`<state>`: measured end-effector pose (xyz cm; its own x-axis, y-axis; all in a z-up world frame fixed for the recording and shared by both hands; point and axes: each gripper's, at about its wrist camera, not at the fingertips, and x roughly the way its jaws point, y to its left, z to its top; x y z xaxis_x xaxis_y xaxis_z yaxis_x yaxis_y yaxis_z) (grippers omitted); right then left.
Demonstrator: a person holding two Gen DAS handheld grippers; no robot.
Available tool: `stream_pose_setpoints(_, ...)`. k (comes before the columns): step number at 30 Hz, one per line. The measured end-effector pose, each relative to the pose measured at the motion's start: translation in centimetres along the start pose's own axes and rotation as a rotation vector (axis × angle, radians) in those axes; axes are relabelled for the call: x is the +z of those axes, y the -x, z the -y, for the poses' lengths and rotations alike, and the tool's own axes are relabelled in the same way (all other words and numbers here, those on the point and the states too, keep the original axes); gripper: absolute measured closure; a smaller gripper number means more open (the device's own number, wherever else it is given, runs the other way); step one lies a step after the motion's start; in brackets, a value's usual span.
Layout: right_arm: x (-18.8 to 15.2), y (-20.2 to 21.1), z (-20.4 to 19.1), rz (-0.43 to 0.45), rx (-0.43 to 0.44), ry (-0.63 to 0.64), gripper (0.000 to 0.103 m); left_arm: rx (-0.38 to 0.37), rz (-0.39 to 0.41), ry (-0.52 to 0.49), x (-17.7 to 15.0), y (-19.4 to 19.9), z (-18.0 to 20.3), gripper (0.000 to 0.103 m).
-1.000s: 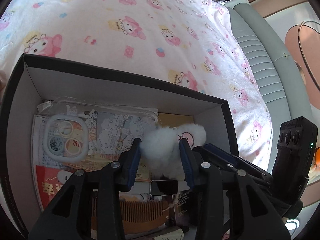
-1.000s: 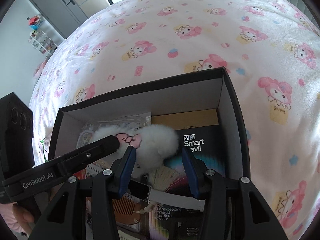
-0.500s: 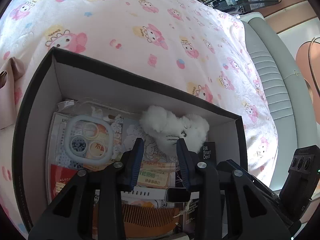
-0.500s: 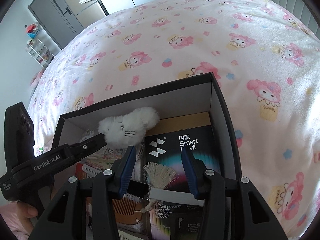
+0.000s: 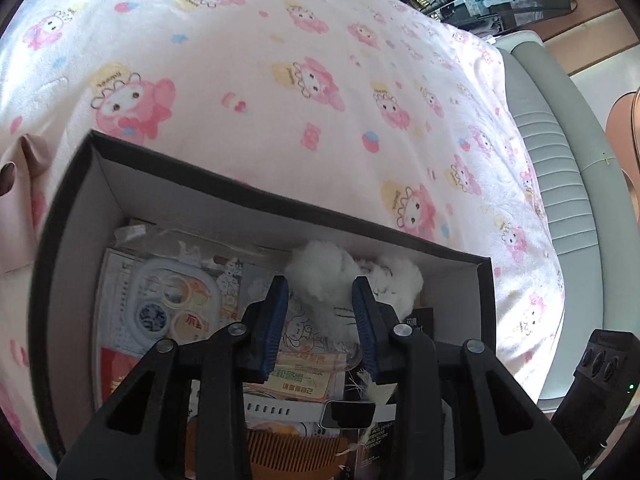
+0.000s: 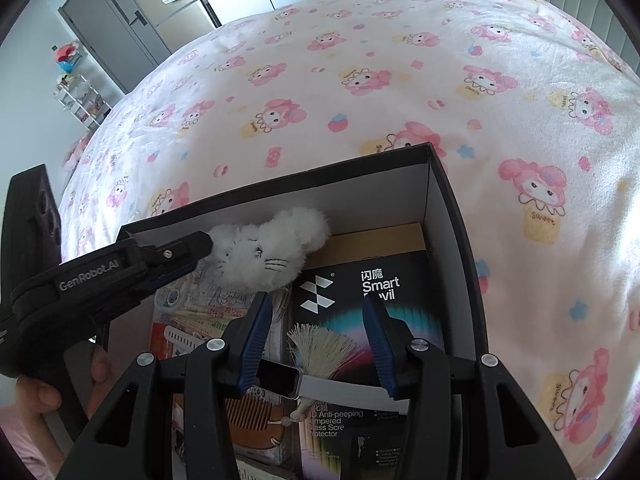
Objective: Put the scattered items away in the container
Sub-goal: 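Lower the plush toy into the box and open the right gripper, then withdraw the right gripper and move it to the beige fabric pouch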
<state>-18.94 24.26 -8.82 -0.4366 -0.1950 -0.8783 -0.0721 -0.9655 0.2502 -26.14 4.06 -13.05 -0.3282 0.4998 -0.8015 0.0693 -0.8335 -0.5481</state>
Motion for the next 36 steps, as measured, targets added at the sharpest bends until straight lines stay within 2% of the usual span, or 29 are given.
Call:
stream_pose_setpoints(2,0.3,-0.4,-0.1,-0.009,-0.004,0.004,0.060,-0.017,-0.019,-0.024,-0.3,-0.7,0.9,0.071)
stream_pose_setpoints(6,0.6,-0.9,0.2,-0.021,-0.002,-0.003,0.060,-0.116,-0.057,-0.065,-0.5,-1.4,3.0,0.071)
stream_pose_setpoints(11,0.2,-0.4,0.1,-0.012,-0.008,0.004,0.060,-0.123,-0.053,-0.093,-1.0,-0.8,3.8,0.071)
stream_pose_setpoints(17,-0.9,1.9,-0.1,0.028,-0.008,-0.031,0.060,-0.107,0.009,-0.192,-3.1,4.2,4.9,0.071)
stream_pose_setpoints(20,-1.8,4.6,-0.5,0.095,-0.006,-0.054,0.060,-0.076,0.071,-0.261,-5.0,7.6,5.8,0.069)
stream_pose_setpoints(27,-5.2,10.5,-2.8,0.196,0.009,0.001,0.059,-0.088,0.171,-0.337,-9.7,13.8,6.6,0.068)
stream_pose_setpoints(31,-7.9,12.3,-3.8,0.212,0.034,0.019,0.059,-0.101,0.180,-0.340,-12.3,15.9,5.9,0.068)
stream_pose_setpoints(34,-9.7,13.0,-4.7,0.209,0.034,0.051,0.059,-0.125,0.145,-0.323,-13.9,16.8,4.9,0.068)
stream_pose_setpoints(36,-10.8,13.5,-5.5,0.213,0.029,0.077,0.059,-0.114,0.146,-0.317,-15.0,17.5,4.2,0.068)
